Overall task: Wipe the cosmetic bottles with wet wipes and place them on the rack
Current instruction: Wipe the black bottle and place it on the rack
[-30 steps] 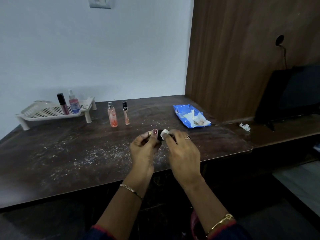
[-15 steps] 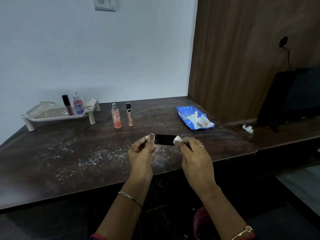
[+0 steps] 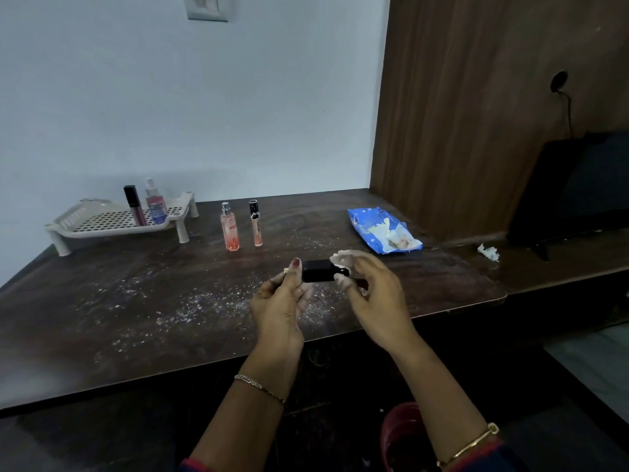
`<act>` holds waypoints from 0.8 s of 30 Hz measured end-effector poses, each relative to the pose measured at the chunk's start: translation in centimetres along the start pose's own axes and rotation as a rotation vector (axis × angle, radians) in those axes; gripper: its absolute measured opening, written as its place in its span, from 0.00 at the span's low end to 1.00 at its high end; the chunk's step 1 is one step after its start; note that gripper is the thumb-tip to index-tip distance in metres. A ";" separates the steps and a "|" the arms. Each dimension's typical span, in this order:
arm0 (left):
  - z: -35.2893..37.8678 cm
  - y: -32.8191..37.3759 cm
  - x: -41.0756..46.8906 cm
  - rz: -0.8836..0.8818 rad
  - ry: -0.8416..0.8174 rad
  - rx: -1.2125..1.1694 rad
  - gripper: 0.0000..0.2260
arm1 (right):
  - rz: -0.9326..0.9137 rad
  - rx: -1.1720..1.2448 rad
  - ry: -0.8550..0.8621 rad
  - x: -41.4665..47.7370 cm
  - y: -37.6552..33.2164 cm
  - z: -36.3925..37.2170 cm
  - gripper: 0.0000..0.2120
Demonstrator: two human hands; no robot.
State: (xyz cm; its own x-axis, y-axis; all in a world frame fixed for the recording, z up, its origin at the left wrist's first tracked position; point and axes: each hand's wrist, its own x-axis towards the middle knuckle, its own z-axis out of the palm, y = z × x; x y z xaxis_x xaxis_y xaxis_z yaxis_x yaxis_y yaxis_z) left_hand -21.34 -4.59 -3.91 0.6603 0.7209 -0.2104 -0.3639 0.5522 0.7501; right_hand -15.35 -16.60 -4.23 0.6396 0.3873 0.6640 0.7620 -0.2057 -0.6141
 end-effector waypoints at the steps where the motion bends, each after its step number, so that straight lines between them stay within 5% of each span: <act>1: -0.1 0.1 0.2 -0.016 -0.007 0.011 0.07 | -0.016 -0.005 -0.041 -0.1 0.3 -0.2 0.14; 4: -0.2 0.3 0.3 -0.065 -0.024 0.056 0.09 | -0.090 -0.087 -0.083 -0.1 0.9 -0.6 0.22; 8: -0.1 0.8 0.4 -0.107 -0.105 0.131 0.10 | -0.110 -0.090 -0.010 0.2 1.0 -1.0 0.20; 13: -0.4 1.7 0.4 -0.027 -0.282 0.114 0.02 | 0.070 0.118 0.013 0.0 1.2 -0.9 0.22; 17: -0.6 1.6 0.4 0.009 -0.321 0.108 0.06 | 0.160 0.262 0.004 0.0 1.0 -0.8 0.22; 24: 0.4 1.2 -0.6 0.046 -0.222 0.063 0.07 | -0.117 -0.175 0.159 0.0 1.0 -1.0 0.10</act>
State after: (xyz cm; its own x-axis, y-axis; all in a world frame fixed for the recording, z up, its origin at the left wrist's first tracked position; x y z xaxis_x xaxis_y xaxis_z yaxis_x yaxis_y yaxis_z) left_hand -21.93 -4.54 -2.69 0.7745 0.6314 -0.0373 -0.3599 0.4884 0.7950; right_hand -14.53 -17.69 -4.41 0.5433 0.2740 0.7936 0.8289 -0.3254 -0.4551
